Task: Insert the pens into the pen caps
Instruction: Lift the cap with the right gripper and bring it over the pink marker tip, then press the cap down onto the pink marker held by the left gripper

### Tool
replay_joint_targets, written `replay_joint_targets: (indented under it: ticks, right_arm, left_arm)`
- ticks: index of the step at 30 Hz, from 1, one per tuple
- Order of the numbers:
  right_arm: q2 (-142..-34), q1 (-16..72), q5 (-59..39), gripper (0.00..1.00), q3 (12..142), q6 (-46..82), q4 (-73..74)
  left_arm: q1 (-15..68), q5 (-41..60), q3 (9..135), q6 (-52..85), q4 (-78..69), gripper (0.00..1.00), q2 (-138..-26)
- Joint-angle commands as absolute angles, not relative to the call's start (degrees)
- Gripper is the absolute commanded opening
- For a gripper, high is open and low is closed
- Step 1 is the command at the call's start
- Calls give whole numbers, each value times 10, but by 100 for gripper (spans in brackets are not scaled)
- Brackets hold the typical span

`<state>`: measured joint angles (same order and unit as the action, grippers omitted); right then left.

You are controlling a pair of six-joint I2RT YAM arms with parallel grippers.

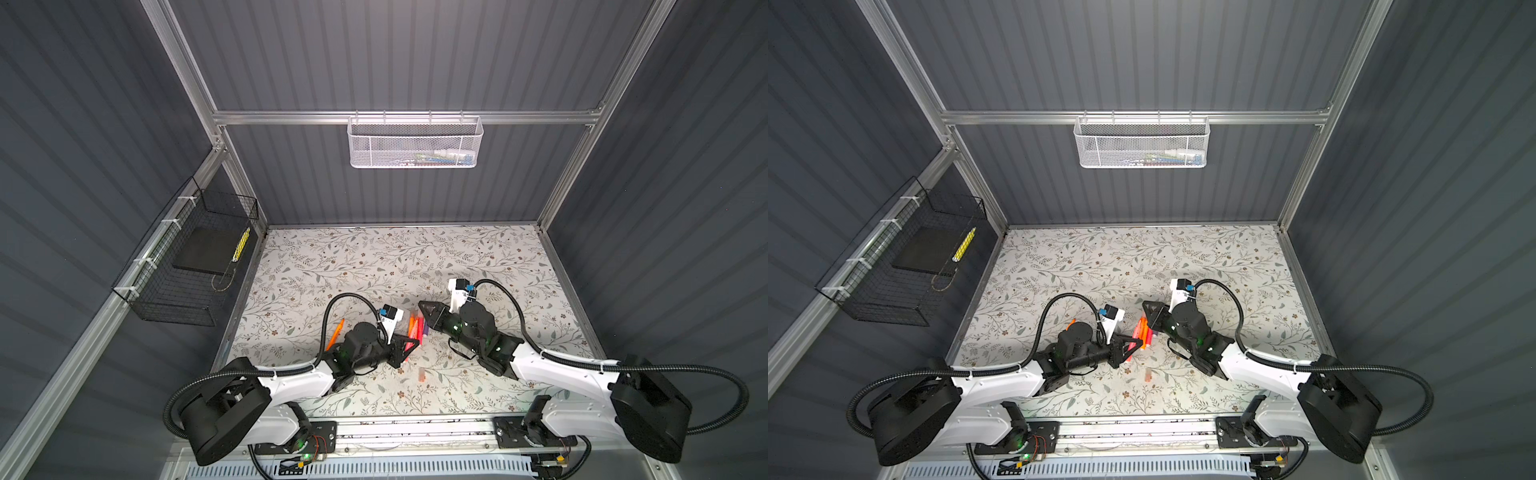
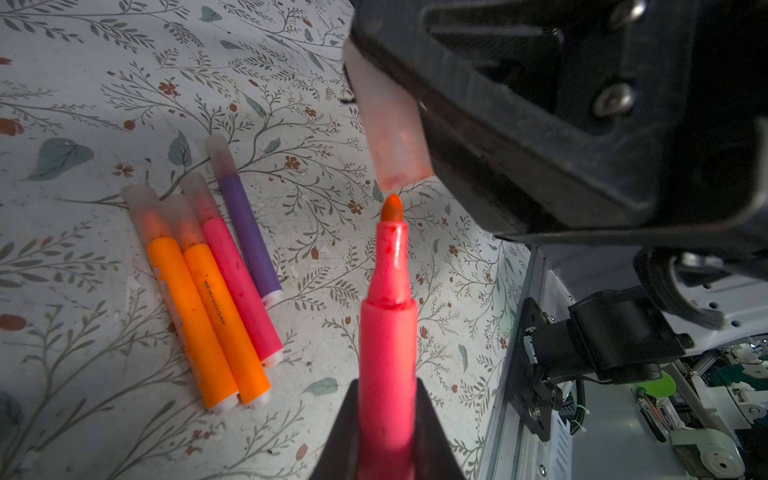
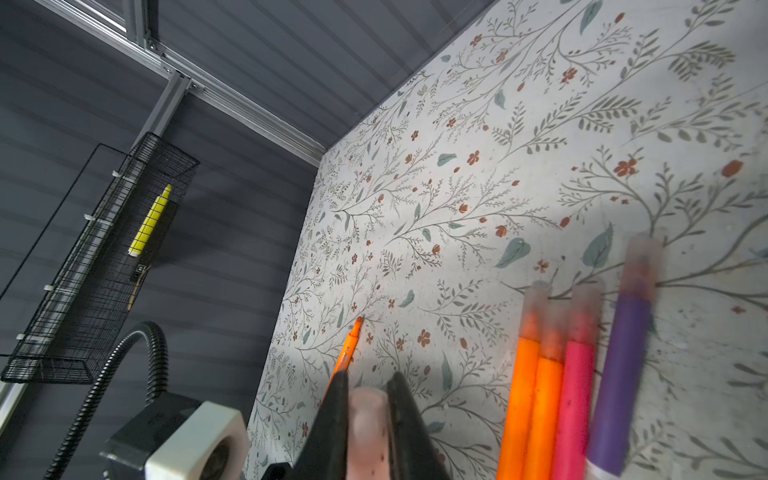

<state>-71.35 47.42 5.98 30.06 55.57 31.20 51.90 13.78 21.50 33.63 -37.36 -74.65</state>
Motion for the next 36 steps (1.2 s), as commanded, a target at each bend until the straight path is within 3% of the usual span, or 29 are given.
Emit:
replay_joint_targets:
  ticks: [1, 28, 33, 36]
  right_arm:
    - [-712, 476, 77, 0, 292, 568, 360]
    - [-739, 518, 87, 0, 270, 581, 404]
    - [-745, 538, 95, 0, 260, 573, 426]
    - [-750, 545, 96, 0, 242, 554, 474]
  left_arm:
    - [523, 145, 220, 331, -389, 0, -744]
    - [524, 118, 207, 331, -375, 0, -712]
    - [524, 78, 201, 370, -387, 0, -705]
    - [523, 107, 215, 390, -420, 0, -717]
